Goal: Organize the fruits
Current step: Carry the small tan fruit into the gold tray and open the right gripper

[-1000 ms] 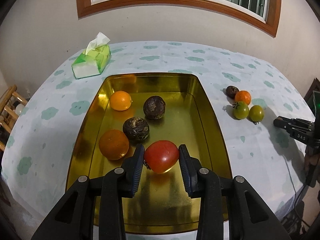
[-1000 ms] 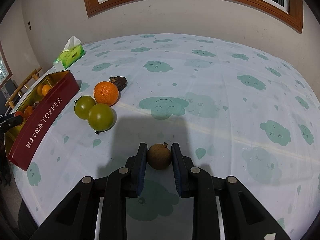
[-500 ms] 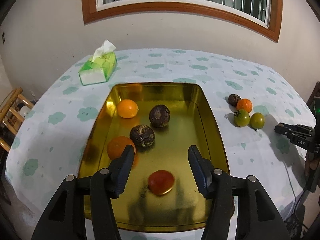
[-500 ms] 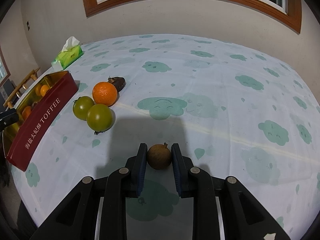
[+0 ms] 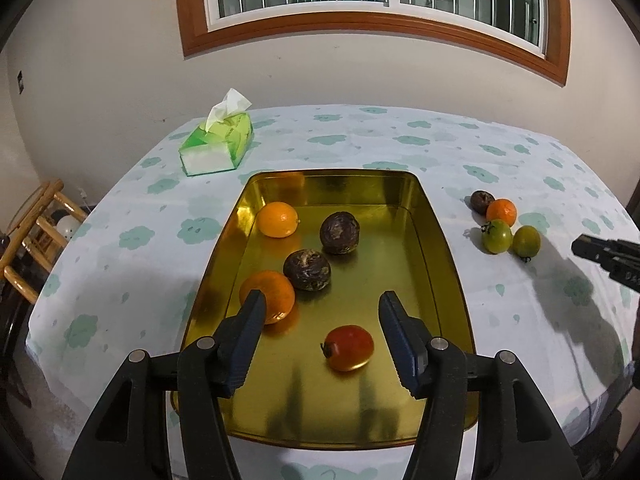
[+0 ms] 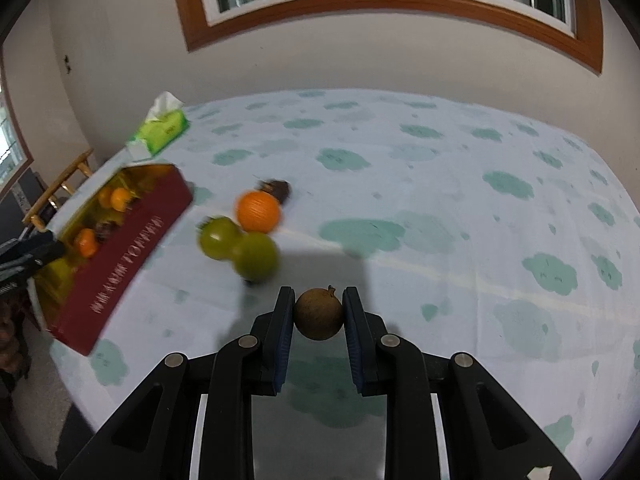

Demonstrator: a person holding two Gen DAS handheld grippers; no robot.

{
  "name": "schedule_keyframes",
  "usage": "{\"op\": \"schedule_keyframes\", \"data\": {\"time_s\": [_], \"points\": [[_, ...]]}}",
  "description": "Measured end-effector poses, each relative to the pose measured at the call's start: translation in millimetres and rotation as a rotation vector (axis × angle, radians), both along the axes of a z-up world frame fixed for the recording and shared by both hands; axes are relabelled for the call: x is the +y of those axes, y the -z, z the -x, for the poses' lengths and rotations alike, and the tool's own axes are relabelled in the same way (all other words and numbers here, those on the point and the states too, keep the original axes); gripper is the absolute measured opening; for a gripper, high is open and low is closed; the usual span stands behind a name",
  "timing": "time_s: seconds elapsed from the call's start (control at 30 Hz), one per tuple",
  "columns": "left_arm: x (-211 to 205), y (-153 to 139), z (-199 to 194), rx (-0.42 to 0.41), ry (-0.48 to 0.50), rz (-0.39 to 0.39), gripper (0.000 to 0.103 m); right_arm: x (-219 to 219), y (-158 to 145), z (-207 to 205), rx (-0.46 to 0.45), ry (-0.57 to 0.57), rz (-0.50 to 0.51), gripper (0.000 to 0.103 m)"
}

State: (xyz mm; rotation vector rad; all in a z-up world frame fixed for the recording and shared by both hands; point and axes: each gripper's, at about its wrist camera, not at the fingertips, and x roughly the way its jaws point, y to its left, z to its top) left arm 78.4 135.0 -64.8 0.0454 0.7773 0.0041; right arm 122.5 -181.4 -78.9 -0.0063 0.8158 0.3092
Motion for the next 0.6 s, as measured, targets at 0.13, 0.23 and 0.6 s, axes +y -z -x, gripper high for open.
{"op": "schedule_keyframes", "data": {"time_s": [0.13,0.23,0.6], "points": [[4.3,1.3,2.9,-0.003,-0.015,-0.007,0.06,23.3,-19.4,7.8,-0.032,-0.056,-0.026,0.022],[13.8,1.9,6.4,-0.007,-0.035,0.012,0.06,46.8,-33.4,13.7,-0.051,-0.115,-0.045,0.022],[38.7,1.8,20.2,-0.009,-0.087,0.023,0.06,147.8,-45.9,12.1,-0.053,-0.334,-0.061,0.022]]}}
